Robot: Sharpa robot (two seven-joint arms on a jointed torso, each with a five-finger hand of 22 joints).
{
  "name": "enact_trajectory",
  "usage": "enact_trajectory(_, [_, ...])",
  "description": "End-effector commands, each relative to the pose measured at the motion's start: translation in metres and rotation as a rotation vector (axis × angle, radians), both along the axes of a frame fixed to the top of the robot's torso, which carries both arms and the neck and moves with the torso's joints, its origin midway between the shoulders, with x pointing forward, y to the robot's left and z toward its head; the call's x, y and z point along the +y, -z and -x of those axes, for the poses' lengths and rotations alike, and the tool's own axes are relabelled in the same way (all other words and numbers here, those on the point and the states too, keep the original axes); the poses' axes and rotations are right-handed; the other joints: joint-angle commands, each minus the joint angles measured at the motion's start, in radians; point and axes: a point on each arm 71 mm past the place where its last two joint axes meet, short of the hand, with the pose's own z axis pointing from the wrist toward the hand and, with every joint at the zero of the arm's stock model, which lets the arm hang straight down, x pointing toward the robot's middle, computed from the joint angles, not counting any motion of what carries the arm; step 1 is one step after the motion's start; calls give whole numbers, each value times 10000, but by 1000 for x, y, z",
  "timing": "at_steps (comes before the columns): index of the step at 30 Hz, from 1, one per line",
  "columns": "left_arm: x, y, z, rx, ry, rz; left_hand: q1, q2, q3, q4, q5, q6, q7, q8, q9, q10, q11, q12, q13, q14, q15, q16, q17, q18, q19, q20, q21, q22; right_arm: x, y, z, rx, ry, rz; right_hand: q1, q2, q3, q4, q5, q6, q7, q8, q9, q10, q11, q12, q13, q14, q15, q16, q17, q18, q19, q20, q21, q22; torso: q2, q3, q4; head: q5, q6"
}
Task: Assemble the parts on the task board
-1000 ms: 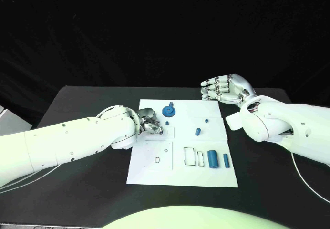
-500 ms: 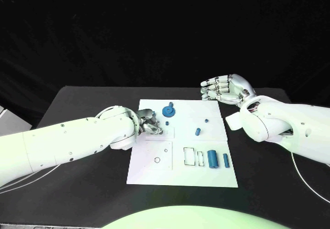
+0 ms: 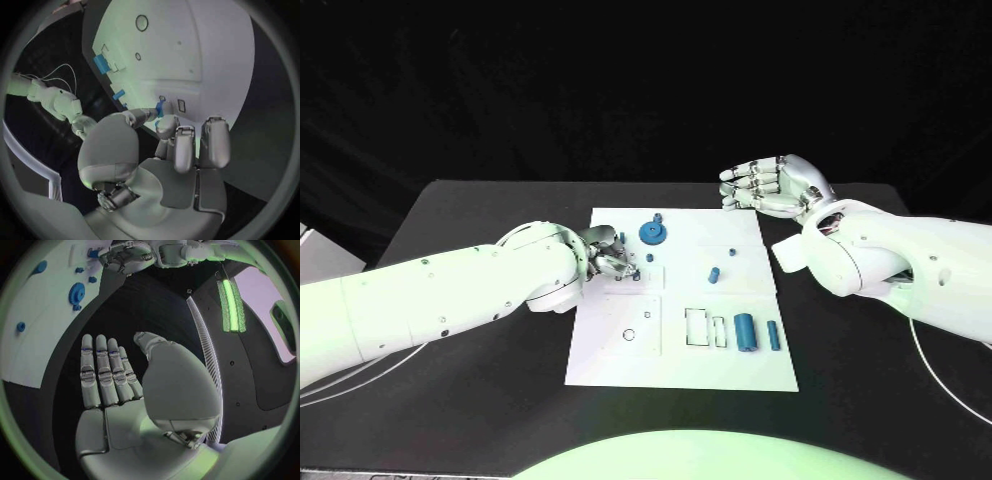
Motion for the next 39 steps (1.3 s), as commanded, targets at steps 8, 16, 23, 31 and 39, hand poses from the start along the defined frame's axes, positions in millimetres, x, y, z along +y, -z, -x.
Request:
enact_trajectory(8, [-6, -5, 3, 924, 349, 1075, 66, -12, 1880, -1834, 54, 51, -39, -16, -16, 50, 15, 24, -37, 1031, -69, 29, 2539, -59, 79, -15, 41, 0, 2, 1, 1, -56, -207, 8, -98, 9, -51, -14, 67, 19, 63, -38, -12, 56, 15, -34, -3, 4, 74, -56, -9, 146, -17, 28, -18, -9, -8, 5, -1, -7, -8])
enact_trajectory(16, [-10, -10, -1, 1218, 794, 1023, 71, -13, 1883, -1832, 55, 53, -39, -28, -23, 44, 15, 10, -54, 1038, -70, 41, 2564, -57, 73, -17, 37, -7, 3, 2, 0, -37, -221, 9, -98, 9, -51, -14, 67, 19, 63, -38, -12, 56, 15, -34, -3, 4, 74, -56, -9, 146, -17, 28, -18, -9, -1, 12, -5, -37, -21])
enact_trajectory(23, [-9, -13, -6, 658, 889, 519, 74, -14, 1884, -1831, 56, 54, -39, -33, -26, 45, 15, 9, -52, 1039, -70, 42, 2566, -59, 77, -17, 40, -1, 3, 3, 0, -24, -229, 9, -109, 12, -55, -12, 67, 23, 62, -43, -14, 61, 16, -45, -4, 12, 74, -74, -23, 146, -16, 30, -16, -46, 2, 16, 5, -40, -35])
enact_trajectory(31, [-10, -14, -9, 72, 1078, -106, 85, -25, 1884, -1836, 58, 61, -41, -47, -35, 54, 14, 15, -36, 1044, -71, 50, 2582, -65, 93, -19, 52, 26, 3, 4, 0, -15, -237, 8, -109, 12, -55, -12, 67, 23, 62, -43, -14, 61, 16, -45, -4, 12, 74, -74, -23, 146, -16, 30, -16, -46, -2, 3, 14, -33, -93])
enact_trajectory(39, [-11, -15, -9, -582, 1075, -317, 104, -41, 1884, -1844, 64, 78, -44, -66, -48, 63, 11, 14, -28, 1044, -73, 51, 2584, -74, 118, -22, 69, 65, 3, 4, 1, -7, -238, 6, -109, 12, -55, -12, 67, 23, 62, -43, -14, 61, 16, -45, -4, 12, 74, -74, -23, 146, -16, 30, -16, -46, -5, -2, 14, -21, -85])
